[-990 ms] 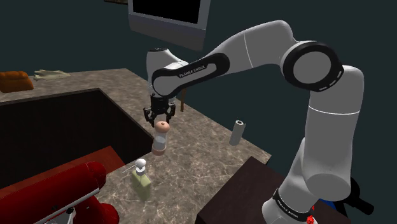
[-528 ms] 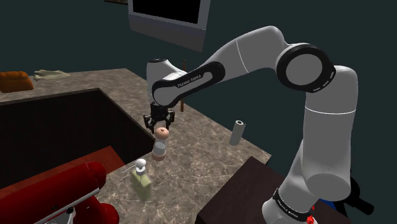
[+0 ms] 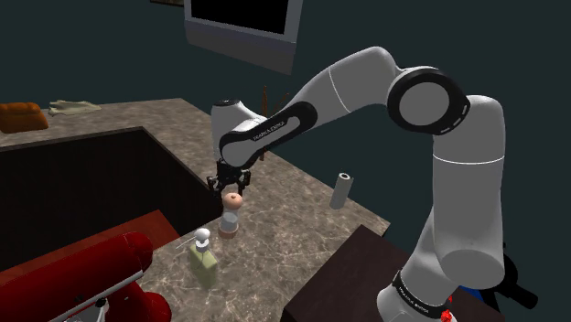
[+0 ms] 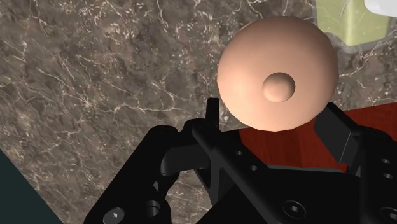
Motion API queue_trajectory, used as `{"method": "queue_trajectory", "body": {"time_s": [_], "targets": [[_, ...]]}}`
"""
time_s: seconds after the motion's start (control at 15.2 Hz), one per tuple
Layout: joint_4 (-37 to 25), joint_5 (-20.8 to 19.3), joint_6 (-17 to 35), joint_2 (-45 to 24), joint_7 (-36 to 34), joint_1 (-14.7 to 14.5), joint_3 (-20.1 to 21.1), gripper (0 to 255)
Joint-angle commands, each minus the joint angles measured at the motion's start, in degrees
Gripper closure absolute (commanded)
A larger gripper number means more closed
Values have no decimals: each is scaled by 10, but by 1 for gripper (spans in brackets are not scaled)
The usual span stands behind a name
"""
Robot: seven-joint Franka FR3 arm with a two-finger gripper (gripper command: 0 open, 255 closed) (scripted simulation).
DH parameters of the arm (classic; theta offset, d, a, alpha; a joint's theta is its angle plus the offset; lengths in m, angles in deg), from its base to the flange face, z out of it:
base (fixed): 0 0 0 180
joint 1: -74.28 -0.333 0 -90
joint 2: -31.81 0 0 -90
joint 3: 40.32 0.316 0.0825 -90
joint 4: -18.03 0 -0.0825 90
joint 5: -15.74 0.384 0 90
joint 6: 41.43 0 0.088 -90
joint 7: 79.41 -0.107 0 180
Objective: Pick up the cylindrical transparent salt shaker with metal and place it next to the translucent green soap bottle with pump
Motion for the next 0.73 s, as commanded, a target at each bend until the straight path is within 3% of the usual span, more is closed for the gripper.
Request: {"method": "queue_trajectory", "body": {"time_s": [0.0,0.66], "targets": [[3,-2,13,-10,-3,-1,-1,255],[10,-12,71,-61,-13,-4,-6,255]]}}
